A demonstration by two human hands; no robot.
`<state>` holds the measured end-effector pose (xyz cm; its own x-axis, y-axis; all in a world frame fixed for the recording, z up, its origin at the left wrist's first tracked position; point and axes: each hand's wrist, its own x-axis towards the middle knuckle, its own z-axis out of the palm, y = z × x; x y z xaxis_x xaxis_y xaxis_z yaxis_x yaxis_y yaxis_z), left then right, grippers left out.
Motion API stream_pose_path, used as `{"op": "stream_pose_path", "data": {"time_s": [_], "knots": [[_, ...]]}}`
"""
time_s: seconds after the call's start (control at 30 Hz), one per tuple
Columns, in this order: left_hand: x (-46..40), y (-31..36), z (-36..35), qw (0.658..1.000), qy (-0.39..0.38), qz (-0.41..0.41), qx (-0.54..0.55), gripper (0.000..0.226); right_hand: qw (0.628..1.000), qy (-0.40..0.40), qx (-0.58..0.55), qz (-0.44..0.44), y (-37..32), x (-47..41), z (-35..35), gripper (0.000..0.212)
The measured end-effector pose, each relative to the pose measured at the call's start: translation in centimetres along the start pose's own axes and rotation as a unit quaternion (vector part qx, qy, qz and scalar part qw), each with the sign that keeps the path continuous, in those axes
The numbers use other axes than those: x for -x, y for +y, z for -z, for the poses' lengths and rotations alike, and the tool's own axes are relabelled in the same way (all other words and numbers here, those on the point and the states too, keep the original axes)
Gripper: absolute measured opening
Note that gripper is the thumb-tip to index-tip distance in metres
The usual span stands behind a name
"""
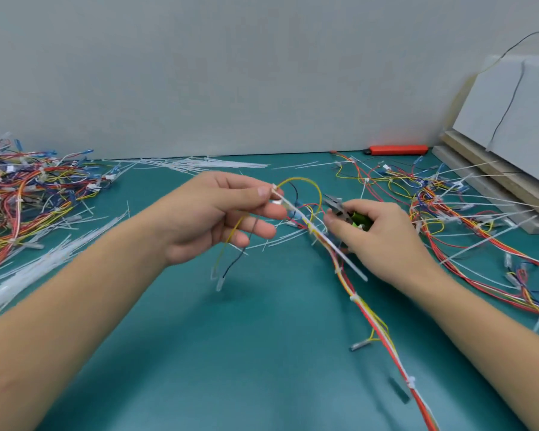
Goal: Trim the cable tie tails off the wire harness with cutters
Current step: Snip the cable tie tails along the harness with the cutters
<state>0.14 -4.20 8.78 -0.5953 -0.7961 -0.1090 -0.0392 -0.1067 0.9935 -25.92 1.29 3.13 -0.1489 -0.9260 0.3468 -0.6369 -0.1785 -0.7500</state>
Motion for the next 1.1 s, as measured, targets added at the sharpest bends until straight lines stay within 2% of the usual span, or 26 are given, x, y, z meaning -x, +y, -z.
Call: {"op": "stream_pose_path", "data": {"time_s": [0.1, 0.17, 0.23, 0.33, 0.43, 0.53, 0.6, 0.7, 0.8, 0.87, 0.9, 1.0, 1.1], "knots": [[-0.4, -0.9, -1.3, 0.991, 0.012, 0.087, 0.105, 0.018, 0.998, 0.06, 0.0, -0.007, 0.0, 0.0, 0.4, 0.026], [-0.5, -1.2, -1.9, 0.965, 0.022, 0.145, 0.219, 0.014, 0.996, 0.084, -0.026, -0.014, -0.2, -0.1, 0.9, 0.04], [-0.6, -1.7, -2.3, 0.944, 0.025, 0.174, 0.281, 0.011, 0.996, 0.081, -0.028, -0.022, -0.4, -0.3, 1.4, 0.05], [-0.6, -1.8, -3.1, 0.924, 0.036, 0.195, 0.328, 0.012, 0.995, 0.059, -0.055, -0.058, -0.9, -0.4, 2.0, 0.048], [-0.4, -1.0, -3.6, 0.902, 0.062, 0.194, 0.38, 0.03, 0.983, 0.007, -0.153, -0.096, -1.3, -0.5, 2.5, 0.034], [-0.1, 0.0, -3.9, 0.892, 0.093, 0.178, 0.405, 0.044, 0.977, -0.054, -0.186, -0.087, -1.4, -0.2, 2.5, 0.047], [0.2, 0.5, -4.1, 0.886, 0.103, 0.167, 0.42, 0.044, 0.984, -0.059, -0.152, -0.072, -1.5, 0.1, 2.2, 0.058], [0.6, 1.0, -4.3, 0.885, 0.086, 0.143, 0.435, 0.044, 0.997, -0.039, -0.07, -0.022, -2.0, 0.6, 2.0, 0.053], [0.8, 1.3, -4.1, 0.884, 0.078, 0.127, 0.443, 0.049, 0.983, -0.044, -0.177, -0.009, -2.0, 0.6, 1.7, 0.046], [0.7, 1.4, -3.8, 0.88, 0.089, 0.122, 0.449, 0.043, 0.978, -0.053, -0.203, -0.005, -1.9, 0.4, 1.6, 0.041], [0.7, 1.4, -3.7, 0.877, 0.092, 0.123, 0.455, 0.04, 0.983, -0.056, -0.173, 0.009, -1.8, 0.5, 1.7, 0.039], [0.7, 1.1, -3.8, 0.877, 0.093, 0.129, 0.454, 0.031, 0.994, -0.059, 0.014, 0.091, -1.5, 0.9, 1.8, 0.04], [0.7, 0.7, -4.1, 0.889, 0.097, 0.13, 0.428, 0.026, 0.986, -0.066, 0.071, 0.137, -1.9, 1.2, 1.0, 0.043]]}}
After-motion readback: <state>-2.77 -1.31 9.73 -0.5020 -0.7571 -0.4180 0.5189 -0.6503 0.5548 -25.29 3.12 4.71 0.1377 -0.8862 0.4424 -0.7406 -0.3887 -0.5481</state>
